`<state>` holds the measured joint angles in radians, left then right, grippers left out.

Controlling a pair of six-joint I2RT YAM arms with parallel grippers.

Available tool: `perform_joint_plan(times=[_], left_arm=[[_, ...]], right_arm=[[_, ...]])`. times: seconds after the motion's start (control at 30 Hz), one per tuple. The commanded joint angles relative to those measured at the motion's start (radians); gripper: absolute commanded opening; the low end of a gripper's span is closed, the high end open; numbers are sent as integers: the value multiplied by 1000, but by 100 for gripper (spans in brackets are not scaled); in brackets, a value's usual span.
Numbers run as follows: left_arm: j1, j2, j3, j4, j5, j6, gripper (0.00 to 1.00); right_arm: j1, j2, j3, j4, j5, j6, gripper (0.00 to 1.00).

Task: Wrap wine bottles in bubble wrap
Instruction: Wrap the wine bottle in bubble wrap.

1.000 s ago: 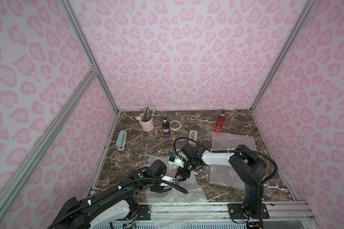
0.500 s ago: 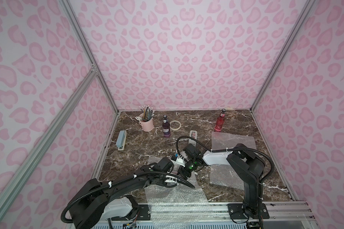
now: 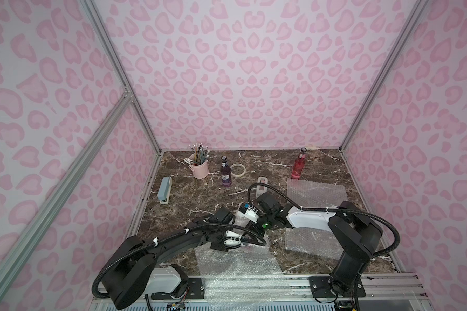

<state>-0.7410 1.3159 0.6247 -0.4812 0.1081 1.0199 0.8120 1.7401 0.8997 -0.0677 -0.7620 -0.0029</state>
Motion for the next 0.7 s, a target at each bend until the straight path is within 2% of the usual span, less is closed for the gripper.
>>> perform_joint_plan(times=[0.0,0.13,0.23,0.3,0.5,0.57,0.67], left_arm=[[26,23,21,-59,-39,-131,41],[53,10,23,-82,-1,-158,41],[80,9,31,-105,52,-181,42],[101,21,45,-124,93,-196,42],[163,100,98,-171,215,-238,42],[173,142,126,-200,247,-245,42],[192,199,168,-231,306,-267,43]], right_arm=[[-5,-50,-36,-38,-58,-58,87],[-63,-129,-96,-28,-40,-68,85],[-121,-229,-171,21,11,-83,82],[-120,-328,-229,65,77,-124,82],[39,-690,-470,317,363,-249,85],[99,-746,-518,340,412,-290,85],[214,-740,-517,311,497,-341,85]])
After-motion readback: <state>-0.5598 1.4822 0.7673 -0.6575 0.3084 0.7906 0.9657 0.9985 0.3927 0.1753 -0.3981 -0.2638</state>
